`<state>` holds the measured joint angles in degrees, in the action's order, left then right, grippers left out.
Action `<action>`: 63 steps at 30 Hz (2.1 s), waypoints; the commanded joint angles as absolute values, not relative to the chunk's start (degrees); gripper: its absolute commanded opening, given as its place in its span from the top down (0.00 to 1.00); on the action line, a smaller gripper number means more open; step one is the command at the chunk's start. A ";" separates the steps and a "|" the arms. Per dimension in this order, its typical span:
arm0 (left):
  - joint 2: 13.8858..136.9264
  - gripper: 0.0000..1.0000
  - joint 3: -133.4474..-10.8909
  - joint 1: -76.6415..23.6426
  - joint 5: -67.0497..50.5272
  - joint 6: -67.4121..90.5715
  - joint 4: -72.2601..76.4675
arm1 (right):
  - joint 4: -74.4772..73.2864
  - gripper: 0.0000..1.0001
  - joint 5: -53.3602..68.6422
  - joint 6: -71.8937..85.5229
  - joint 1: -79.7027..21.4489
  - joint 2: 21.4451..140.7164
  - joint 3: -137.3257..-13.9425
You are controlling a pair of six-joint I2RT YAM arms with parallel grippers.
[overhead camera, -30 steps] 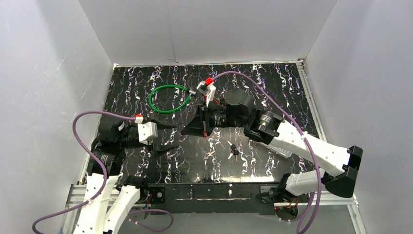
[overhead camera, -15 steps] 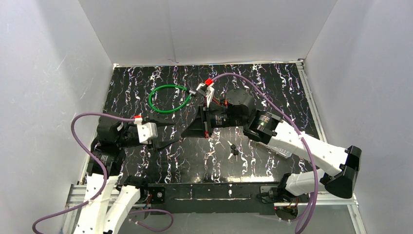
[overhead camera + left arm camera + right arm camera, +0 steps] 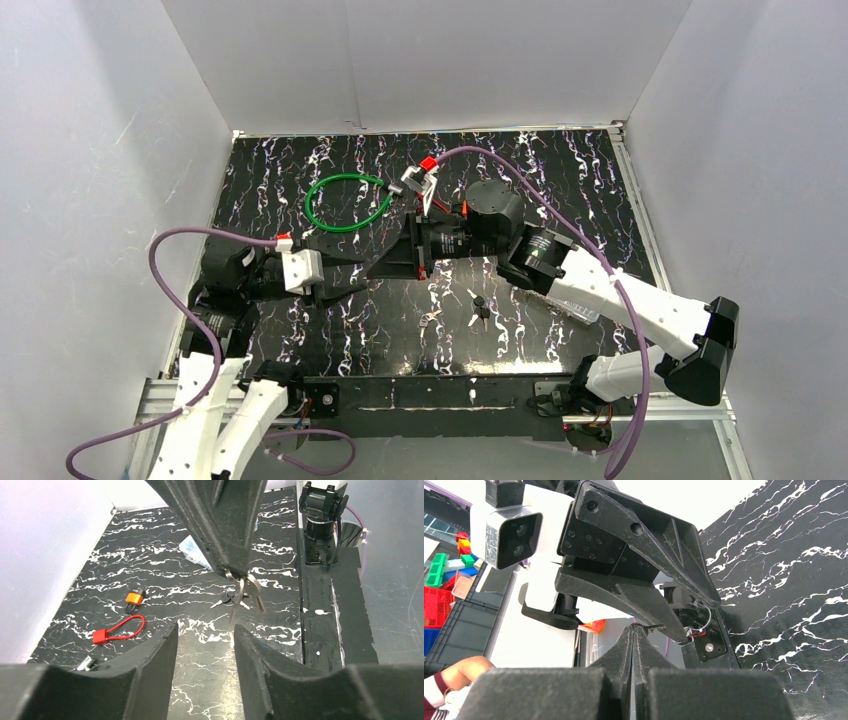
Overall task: Unlock with the key
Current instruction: Pick up the key from the center of the board.
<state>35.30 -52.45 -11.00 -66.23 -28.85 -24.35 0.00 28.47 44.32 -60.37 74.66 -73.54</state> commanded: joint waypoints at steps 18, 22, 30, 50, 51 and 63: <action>35.37 0.59 -54.71 -11.60 -69.51 -25.06 -23.16 | 5.47 0.99 30.48 45.54 -59.17 75.05 -73.28; 35.47 0.61 -54.76 -11.60 -68.90 -25.86 -23.37 | 5.91 0.99 30.61 45.87 -59.15 75.06 -72.95; 36.36 0.76 -55.50 -11.63 -68.35 -27.07 -23.45 | 6.03 0.99 31.21 46.05 -59.15 75.45 -72.88; 35.41 1.00 -57.12 -11.69 -68.74 -27.19 -24.62 | 4.27 0.99 30.94 45.60 -57.81 74.69 -70.33; 35.31 1.00 -57.25 -11.69 -68.92 -27.44 -25.33 | 4.11 0.99 30.94 45.58 -57.66 74.45 -70.00; 35.47 1.00 -59.39 -11.69 -69.17 -31.36 -31.71 | 0.10 0.99 30.27 42.49 -57.53 72.56 -67.93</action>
